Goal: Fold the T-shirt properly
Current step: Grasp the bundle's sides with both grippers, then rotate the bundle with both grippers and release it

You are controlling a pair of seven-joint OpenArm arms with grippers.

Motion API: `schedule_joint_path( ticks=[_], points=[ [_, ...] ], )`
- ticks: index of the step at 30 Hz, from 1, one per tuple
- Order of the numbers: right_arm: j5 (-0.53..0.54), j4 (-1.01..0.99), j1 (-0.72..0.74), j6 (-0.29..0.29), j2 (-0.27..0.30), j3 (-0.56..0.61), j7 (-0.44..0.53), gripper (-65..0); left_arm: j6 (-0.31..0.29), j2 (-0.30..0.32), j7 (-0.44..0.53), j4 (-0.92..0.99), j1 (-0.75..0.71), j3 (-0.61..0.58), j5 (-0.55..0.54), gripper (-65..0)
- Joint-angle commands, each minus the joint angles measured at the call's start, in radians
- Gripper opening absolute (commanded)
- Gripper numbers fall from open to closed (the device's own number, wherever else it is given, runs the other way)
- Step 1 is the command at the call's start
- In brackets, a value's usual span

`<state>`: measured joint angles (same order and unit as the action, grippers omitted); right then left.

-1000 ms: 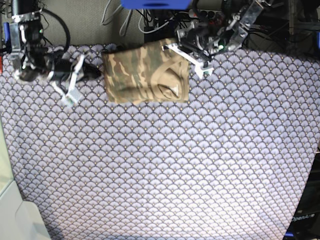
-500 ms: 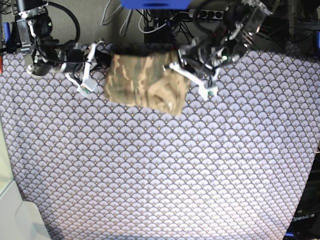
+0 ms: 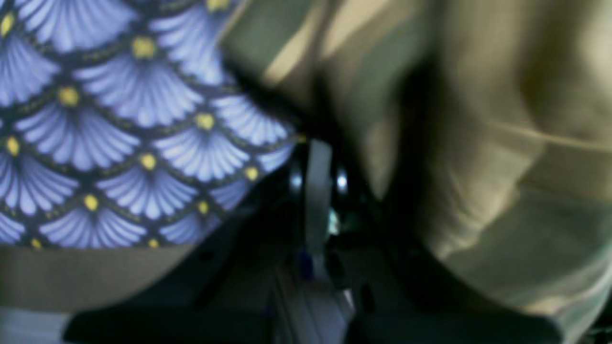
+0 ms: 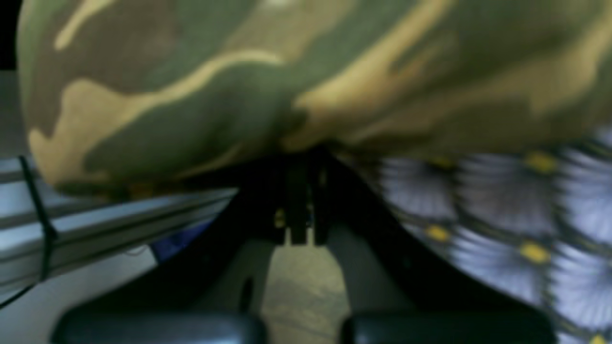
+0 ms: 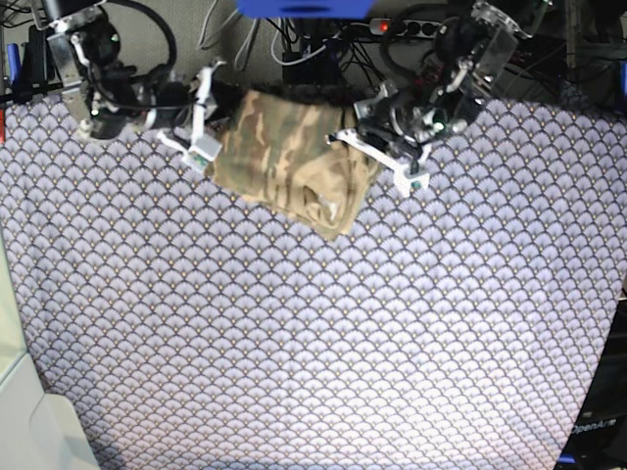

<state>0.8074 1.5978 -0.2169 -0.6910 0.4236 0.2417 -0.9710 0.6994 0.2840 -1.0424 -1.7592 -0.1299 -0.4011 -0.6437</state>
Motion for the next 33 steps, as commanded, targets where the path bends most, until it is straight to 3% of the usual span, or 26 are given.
schedule_joint_path(
  ticks=[1,8,13,17,22,27,33],
  points=[
    [0.027,0.019,-0.008,-0.007,0.007,0.011,0.024,-65.0,-0.001,-0.01,0.009,0.0,0.017,0.02,0.0,-63.8],
    [0.027,0.164,-0.062,-0.007,0.036,0.095,0.074,-65.0,-0.001,-0.042,0.009,0.041,0.069,0.14,0.0,-63.8],
    [0.027,0.201,-0.08,-0.007,0.068,0.086,0.077,-65.0,-0.001,-0.055,-0.003,0.023,0.112,0.147,-0.009,-63.8],
    [0.025,0.201,-0.083,-0.007,0.116,0.086,0.079,-65.0,-0.001,-0.045,-0.005,-0.005,0.108,0.147,0.0,-63.8],
    [0.019,0.201,-0.074,-0.007,0.156,0.081,0.08,-65.0,-0.001,0.028,-0.005,-0.008,0.072,0.149,-0.008,-63.8],
    [-0.098,0.201,-0.074,-0.007,0.154,0.012,0.079,-65.0,-0.001,0.083,-0.002,-0.008,0.002,0.19,-0.008,-63.8],
    [-0.102,0.201,-0.025,-0.007,0.145,0.005,0.07,-65.0,-0.001,0.064,0.007,0.003,-0.044,0.232,-0.009,-63.8]
  ],
)
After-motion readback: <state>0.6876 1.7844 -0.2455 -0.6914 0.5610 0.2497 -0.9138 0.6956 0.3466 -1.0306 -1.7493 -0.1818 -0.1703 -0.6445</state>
